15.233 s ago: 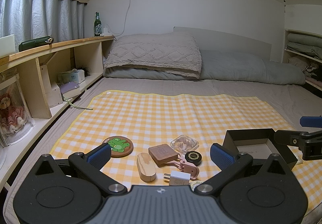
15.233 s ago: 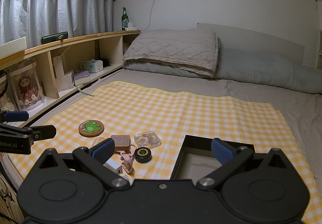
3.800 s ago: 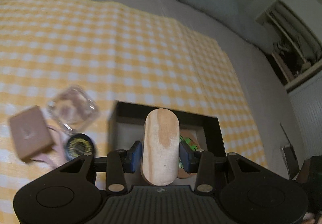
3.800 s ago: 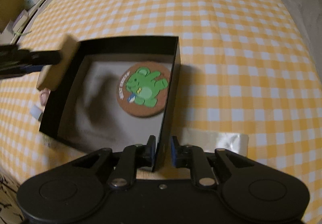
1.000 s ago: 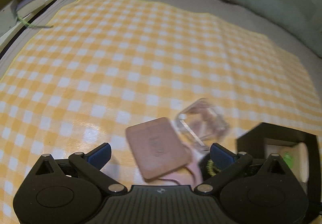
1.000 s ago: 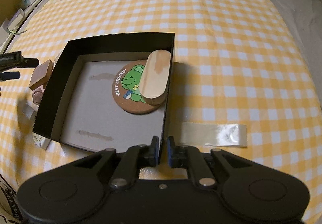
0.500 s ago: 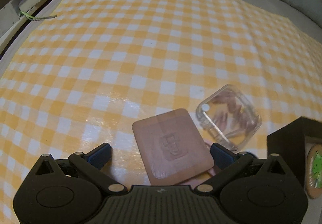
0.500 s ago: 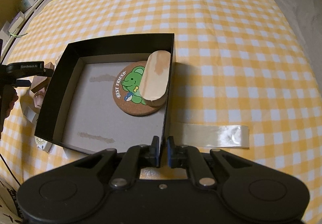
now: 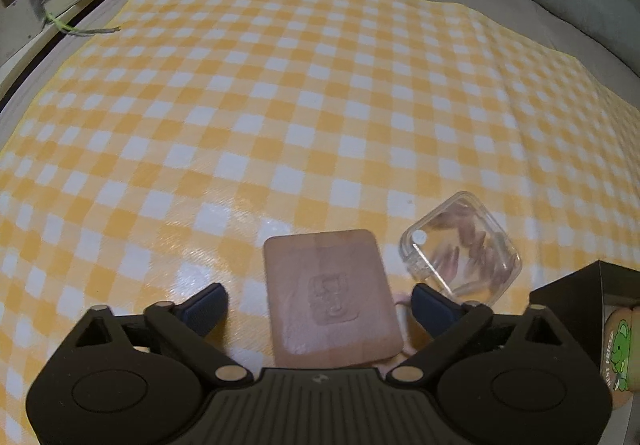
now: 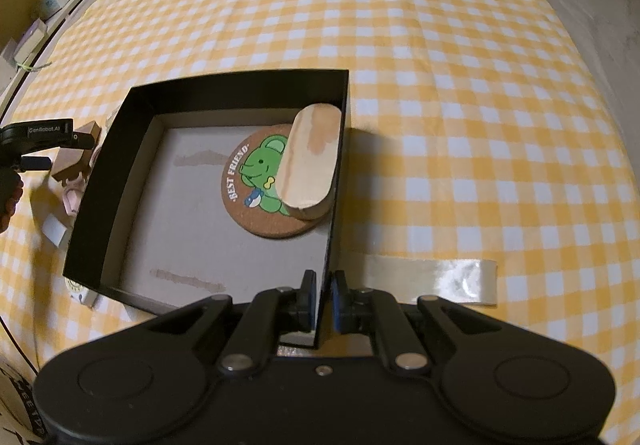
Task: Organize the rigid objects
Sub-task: 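Grasp the square wooden coaster with the left gripper, then carry the square wooden coaster into the box and lower it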
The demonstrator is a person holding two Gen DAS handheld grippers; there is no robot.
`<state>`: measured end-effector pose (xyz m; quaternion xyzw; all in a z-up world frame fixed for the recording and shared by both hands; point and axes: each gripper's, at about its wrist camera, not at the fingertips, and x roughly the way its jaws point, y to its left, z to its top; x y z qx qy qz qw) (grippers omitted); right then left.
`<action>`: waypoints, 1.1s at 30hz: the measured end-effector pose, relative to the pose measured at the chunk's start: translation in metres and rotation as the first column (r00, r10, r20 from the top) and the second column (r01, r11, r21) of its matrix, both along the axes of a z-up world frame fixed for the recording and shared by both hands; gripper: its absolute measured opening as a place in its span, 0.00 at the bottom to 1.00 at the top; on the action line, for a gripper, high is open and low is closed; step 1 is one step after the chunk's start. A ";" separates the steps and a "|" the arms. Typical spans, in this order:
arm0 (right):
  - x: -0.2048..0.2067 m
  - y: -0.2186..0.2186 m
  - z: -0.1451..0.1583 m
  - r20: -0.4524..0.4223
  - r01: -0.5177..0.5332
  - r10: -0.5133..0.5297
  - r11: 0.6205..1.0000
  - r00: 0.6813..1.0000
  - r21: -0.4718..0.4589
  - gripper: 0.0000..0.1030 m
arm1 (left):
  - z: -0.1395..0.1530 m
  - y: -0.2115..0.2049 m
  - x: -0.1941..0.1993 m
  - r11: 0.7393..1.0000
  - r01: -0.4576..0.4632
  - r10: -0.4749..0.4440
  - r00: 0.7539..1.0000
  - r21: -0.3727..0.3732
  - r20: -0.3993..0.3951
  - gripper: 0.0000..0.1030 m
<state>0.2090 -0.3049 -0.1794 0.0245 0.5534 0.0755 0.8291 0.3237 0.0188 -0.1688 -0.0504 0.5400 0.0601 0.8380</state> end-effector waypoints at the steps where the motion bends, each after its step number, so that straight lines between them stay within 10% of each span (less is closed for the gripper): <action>1: 0.003 -0.001 0.001 0.003 0.005 -0.005 1.000 1.000 0.005 0.08 | 0.001 -0.004 0.007 1.000 0.010 -0.010 1.000 0.010 -0.005 0.88; 7: 0.012 -0.005 0.009 0.013 0.021 -0.021 1.000 1.000 0.020 0.08 | 0.002 -0.015 0.015 0.999 0.037 -0.037 0.999 0.034 0.000 0.67; 21: 0.038 -0.003 0.026 0.022 0.026 -0.026 1.000 0.999 0.002 0.05 | 0.057 0.009 -0.007 0.996 0.046 -0.039 0.995 -0.075 0.097 0.66; 33: 0.035 0.006 0.022 0.030 0.014 -0.014 1.000 0.999 -0.016 0.05 | 0.099 -0.074 -0.041 0.938 0.265 -0.220 0.954 -0.225 0.205 0.66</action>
